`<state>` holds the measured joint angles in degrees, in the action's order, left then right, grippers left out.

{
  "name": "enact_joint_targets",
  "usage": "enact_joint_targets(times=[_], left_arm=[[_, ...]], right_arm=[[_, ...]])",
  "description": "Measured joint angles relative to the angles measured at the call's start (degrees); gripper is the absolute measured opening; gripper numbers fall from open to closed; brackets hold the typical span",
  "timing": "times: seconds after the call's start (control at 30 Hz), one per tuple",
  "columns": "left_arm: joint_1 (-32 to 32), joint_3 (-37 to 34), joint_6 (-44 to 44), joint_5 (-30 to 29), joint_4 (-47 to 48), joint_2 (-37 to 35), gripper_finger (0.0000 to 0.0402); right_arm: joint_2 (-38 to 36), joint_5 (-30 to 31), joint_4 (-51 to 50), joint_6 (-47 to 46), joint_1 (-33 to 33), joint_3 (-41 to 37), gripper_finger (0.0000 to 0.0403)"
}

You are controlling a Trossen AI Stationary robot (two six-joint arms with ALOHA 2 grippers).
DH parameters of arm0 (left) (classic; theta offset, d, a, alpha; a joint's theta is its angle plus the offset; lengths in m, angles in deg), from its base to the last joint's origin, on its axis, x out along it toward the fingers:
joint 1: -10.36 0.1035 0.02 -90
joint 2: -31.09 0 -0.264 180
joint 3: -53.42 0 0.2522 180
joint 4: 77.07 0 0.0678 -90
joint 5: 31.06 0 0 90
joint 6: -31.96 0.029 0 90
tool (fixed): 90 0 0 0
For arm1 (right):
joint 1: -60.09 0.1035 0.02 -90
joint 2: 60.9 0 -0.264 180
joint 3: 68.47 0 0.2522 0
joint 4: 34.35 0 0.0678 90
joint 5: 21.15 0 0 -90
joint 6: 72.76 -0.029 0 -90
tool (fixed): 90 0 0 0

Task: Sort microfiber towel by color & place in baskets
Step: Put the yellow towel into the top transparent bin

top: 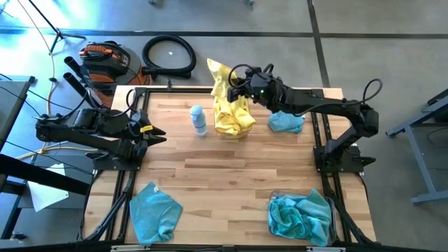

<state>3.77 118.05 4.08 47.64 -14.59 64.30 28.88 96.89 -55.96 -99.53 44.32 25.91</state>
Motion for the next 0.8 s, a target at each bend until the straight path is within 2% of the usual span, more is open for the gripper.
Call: enact_joint_targets(times=[0.1,0.17,0.27,0.4,0.5,0.7,0.8], left_arm=[[0.0,-0.6,-0.5,0.3,-0.1,-0.4,0.0126],[0.0,-0.6,-0.5,0.5,-0.2,-0.4,0.0126],[0.0,-0.6,-0.5,0.6,-0.2,-0.4,0.0126],[0.0,-0.6,-0.5,0.6,-0.2,-0.4,0.0126],[0.0,-0.6,-0.5,0.6,-0.2,-0.4,0.0126],[0.0,-0.6,-1.7,0.6,-0.1,-0.4,0.0126],[0.0,-0.6,-2.2,0.6,-0.1,-0.4,0.0126]], right_arm=[[-0.1,1.5,-2.6,-5.4,-0.2,-3.7,0.0000],[0.0,-1.6,-6.9,-9.7,-0.4,-5.5,0.0000],[0.5,-7.9,-8.2,-14.0,-0.5,-7.5,0.0000],[2.5,-12.6,-11.1,-15.9,-0.4,-5.8,0.0000],[5.9,-14.2,-18.7,-15.5,-0.4,-0.1,0.0000],[16.5,-14.8,-43.2,-13.3,-1.6,17.6,0.0000],[22.3,-17.4,-49.6,-11.7,-3.5,25.0,0.0000]])
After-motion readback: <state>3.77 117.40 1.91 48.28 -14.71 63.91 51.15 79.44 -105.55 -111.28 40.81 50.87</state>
